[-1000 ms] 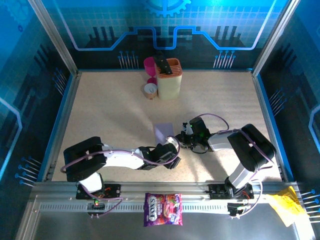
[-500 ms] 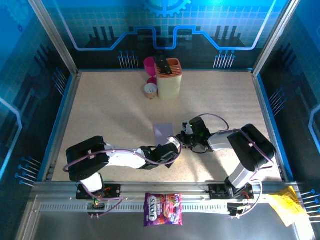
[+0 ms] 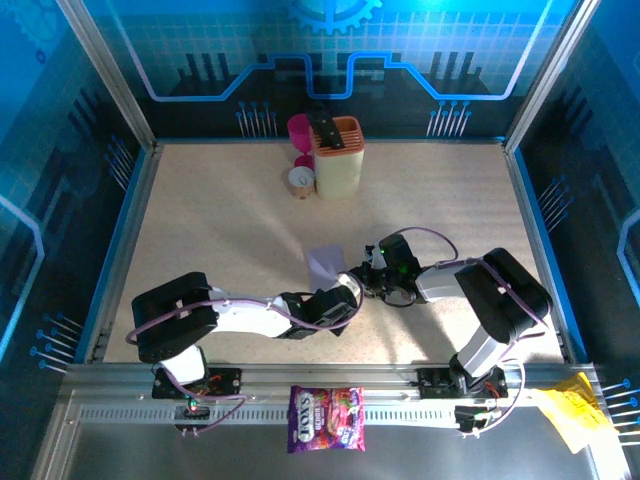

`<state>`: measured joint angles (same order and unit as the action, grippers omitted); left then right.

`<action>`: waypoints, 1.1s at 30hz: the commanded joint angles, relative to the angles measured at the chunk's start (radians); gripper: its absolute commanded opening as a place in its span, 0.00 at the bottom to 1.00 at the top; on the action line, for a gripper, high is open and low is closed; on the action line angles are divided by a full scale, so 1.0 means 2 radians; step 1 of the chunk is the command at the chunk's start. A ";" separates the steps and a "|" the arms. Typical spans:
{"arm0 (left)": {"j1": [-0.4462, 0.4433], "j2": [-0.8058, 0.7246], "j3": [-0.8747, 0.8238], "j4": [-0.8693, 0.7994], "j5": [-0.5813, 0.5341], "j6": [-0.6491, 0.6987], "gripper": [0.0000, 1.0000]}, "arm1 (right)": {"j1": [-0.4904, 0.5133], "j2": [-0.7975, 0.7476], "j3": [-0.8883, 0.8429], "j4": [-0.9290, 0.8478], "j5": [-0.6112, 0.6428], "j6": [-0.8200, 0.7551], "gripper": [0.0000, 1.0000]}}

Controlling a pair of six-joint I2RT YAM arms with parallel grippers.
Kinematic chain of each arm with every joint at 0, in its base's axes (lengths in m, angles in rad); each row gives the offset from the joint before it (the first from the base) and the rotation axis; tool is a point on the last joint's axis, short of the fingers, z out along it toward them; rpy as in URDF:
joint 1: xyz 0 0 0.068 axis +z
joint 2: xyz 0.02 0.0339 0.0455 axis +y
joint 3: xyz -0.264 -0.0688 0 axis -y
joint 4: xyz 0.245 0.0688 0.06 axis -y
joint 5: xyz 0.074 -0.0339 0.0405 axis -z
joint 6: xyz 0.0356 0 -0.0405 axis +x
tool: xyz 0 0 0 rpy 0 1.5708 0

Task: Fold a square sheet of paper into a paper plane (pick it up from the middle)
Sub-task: Fold the triangle a second time at the center of the table.

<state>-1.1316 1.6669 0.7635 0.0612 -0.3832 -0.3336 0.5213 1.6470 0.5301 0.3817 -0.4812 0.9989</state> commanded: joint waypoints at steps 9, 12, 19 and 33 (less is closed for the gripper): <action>0.030 -0.057 -0.044 0.045 0.079 -0.015 0.00 | -0.051 -0.102 0.097 -0.256 0.034 -0.164 0.31; 0.030 -0.060 -0.046 0.046 0.090 -0.017 0.00 | -0.048 -0.081 0.142 -0.294 0.016 -0.200 0.20; 0.030 -0.056 -0.042 0.041 0.094 -0.019 0.00 | -0.014 0.006 0.216 -0.310 -0.006 -0.229 0.00; 0.044 -0.062 -0.042 0.035 0.107 -0.012 0.00 | -0.003 0.113 0.225 -0.289 0.018 -0.225 0.00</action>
<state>-1.0592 1.5696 0.6842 0.1390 -0.1993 -0.3603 0.5102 1.8519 0.9829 -0.1841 -0.4641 0.5629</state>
